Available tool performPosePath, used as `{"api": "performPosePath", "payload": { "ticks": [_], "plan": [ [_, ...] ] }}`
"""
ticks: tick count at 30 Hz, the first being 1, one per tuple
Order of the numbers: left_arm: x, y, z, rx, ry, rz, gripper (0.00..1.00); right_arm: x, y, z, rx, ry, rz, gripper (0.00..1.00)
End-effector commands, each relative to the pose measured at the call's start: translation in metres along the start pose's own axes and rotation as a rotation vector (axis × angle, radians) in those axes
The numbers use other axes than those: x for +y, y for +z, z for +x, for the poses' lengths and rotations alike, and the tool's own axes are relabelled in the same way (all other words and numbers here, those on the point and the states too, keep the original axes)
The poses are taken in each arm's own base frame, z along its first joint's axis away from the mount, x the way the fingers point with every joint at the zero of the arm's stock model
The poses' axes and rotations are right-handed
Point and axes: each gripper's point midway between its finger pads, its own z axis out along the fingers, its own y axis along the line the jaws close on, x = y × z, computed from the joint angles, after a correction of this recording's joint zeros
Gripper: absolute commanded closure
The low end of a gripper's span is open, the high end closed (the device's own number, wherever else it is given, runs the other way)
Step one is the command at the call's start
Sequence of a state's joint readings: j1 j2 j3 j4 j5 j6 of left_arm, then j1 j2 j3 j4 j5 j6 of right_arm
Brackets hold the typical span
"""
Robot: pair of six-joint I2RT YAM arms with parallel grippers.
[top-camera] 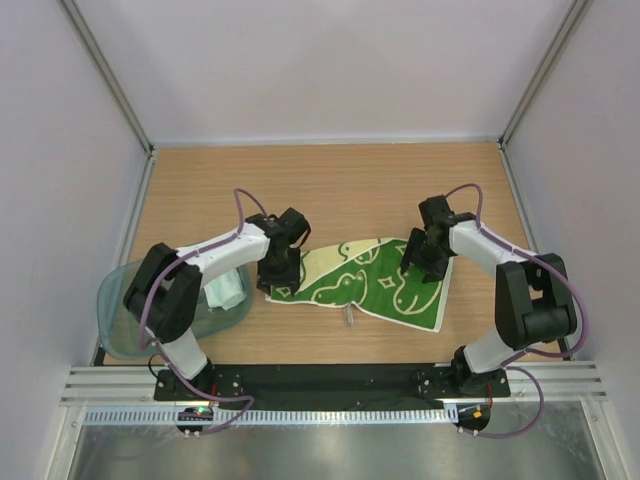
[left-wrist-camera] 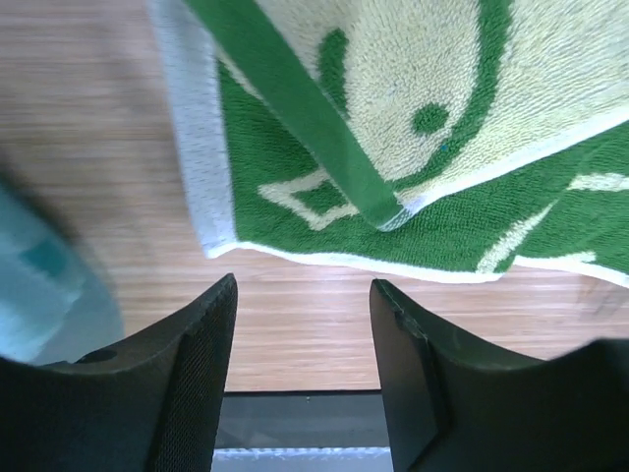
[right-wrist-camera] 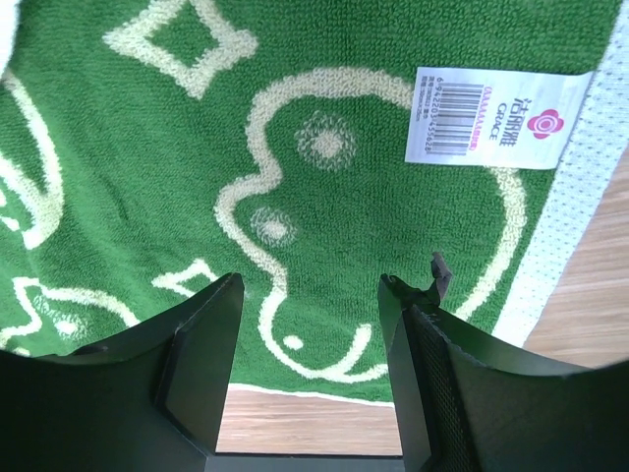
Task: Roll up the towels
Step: Flatten the towel
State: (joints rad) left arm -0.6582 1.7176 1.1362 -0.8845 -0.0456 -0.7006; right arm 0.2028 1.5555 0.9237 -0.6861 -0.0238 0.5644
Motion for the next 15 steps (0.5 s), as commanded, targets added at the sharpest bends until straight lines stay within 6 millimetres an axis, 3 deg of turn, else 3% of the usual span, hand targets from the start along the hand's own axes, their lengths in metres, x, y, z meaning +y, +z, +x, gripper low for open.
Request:
{"api": "performPosePath", "payload": {
  "ticks": [1, 7, 15],
  "plan": [
    [0.014, -0.031, -0.026, -0.142, -0.02, -0.06, 0.43, 0.001, -0.019, -0.008, -0.062, -0.023, -0.018, 0.36],
    [-0.001, -0.029, -0.036, -0.201, -0.036, 0.014, 0.53, -0.001, -0.019, 0.002, -0.055, -0.015, -0.036, 0.36],
    [-0.023, -0.004, -0.039, -0.16, -0.075, 0.068, 0.55, -0.003, -0.014, 0.01, -0.029, -0.022, -0.037, 0.37]
  ]
}}
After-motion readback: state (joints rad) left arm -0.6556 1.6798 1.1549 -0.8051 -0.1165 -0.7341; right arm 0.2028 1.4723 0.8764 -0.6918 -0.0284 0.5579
